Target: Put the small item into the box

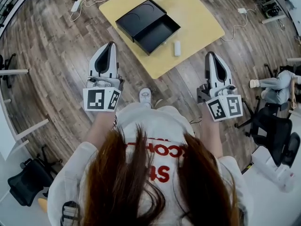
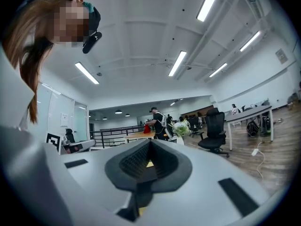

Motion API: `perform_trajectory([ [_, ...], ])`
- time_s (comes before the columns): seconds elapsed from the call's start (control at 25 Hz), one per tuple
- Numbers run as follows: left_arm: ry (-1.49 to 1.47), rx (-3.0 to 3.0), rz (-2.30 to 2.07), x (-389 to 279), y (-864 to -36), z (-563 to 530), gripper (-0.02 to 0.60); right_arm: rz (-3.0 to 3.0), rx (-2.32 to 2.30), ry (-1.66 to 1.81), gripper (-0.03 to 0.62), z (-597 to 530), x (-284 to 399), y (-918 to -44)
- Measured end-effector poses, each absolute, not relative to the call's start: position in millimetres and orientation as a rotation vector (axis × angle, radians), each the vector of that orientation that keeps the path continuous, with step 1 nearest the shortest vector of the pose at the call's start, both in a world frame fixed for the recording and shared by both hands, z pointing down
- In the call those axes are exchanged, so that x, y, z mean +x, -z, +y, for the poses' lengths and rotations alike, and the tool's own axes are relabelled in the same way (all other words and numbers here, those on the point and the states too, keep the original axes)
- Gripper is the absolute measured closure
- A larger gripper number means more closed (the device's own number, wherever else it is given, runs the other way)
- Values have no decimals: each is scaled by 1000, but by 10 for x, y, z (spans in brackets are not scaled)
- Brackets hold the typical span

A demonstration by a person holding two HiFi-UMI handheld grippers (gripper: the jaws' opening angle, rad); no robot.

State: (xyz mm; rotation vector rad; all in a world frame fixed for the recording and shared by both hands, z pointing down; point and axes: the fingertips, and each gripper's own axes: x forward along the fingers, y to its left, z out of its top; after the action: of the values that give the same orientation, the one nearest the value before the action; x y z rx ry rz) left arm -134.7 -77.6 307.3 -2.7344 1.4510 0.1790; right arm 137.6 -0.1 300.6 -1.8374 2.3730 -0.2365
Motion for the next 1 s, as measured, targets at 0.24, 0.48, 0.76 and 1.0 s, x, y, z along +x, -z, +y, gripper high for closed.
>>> perform_trajectory([
  [0.24,-190,-2740,1479,-1321,-3105,-919,583,2399,-1835,251,589,-179,1410,-3010],
  [0.48,-188,-2710,1543,-1296,-3114,-1153,583,2441,-1784,229,589,-589,1477,-2935],
  [0.76,-201,-2620,1640,-1171,-3033,-1436,583,2500,-1683,227,589,-1026,1639,-2931],
  [1.0,-213,-2545,1719,-986,-3017,-1629,583,2558,-1579,207,588,-1392,1808,-2915],
])
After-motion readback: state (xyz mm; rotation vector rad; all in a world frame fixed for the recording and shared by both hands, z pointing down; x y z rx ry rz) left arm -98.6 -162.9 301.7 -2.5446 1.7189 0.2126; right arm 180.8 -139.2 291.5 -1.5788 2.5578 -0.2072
